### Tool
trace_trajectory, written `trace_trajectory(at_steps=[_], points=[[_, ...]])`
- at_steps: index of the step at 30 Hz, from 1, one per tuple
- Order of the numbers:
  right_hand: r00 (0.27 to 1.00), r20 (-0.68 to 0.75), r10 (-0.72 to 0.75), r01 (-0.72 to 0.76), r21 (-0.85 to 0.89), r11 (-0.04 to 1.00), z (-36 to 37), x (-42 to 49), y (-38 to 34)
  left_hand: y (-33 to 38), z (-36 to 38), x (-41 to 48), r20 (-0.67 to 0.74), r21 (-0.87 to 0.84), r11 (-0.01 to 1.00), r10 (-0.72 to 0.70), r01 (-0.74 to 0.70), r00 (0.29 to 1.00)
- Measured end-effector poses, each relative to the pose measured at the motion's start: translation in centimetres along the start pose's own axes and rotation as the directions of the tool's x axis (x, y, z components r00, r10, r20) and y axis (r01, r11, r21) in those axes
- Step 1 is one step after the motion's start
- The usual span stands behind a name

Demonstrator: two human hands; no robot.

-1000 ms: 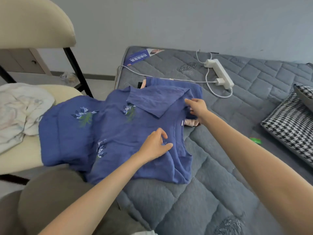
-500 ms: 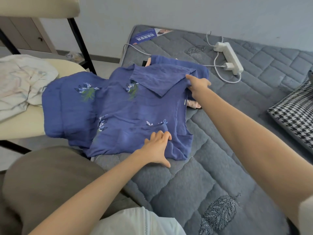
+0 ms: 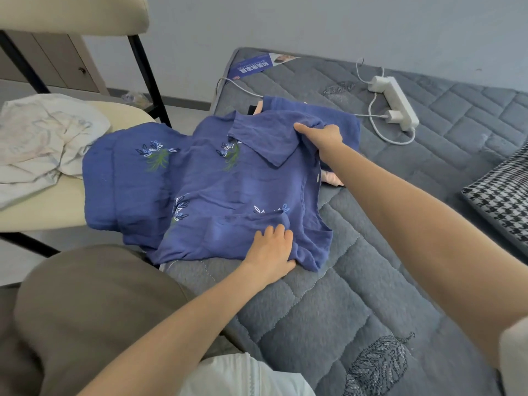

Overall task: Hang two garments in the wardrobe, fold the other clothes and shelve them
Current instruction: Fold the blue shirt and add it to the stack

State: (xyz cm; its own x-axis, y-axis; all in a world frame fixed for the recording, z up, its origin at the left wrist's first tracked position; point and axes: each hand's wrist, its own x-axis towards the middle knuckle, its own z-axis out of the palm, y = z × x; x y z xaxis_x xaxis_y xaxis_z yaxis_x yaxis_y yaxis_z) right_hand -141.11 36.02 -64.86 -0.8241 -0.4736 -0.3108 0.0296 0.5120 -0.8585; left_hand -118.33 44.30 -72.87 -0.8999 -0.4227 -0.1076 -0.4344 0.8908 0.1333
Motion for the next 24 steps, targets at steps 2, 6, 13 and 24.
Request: trace_trajectory(at_steps=[2,6,13,24], points=[[0.999,-0.027,-0.032,0.031,-0.037,0.999,0.3,0.2,0.0,-0.1,-0.2,0.1,-0.007,-0.005,1.000,0.012,-0.012,1.000],[1.000,0.008,0.008,-0.008,-0.077,0.997,0.8,0.4,0.0,-0.9,-0.5,0.0,-0.011,-0.142,0.990,-0.003,0.002,1.000],[0.985,-0.031,-0.168,0.159,-0.184,0.970,0.4,2.1,0.2,-1.5,-1.3,-0.7,-0.058,-0.435,0.896,-0.124,0.086,0.991],[0.889,-0.075,-0.452,0.444,-0.103,0.890,-2.9,2.0,-4.0,0.1,-5.9,-0.8,-0.161,-0.687,0.725,-0.220,0.051,0.962]])
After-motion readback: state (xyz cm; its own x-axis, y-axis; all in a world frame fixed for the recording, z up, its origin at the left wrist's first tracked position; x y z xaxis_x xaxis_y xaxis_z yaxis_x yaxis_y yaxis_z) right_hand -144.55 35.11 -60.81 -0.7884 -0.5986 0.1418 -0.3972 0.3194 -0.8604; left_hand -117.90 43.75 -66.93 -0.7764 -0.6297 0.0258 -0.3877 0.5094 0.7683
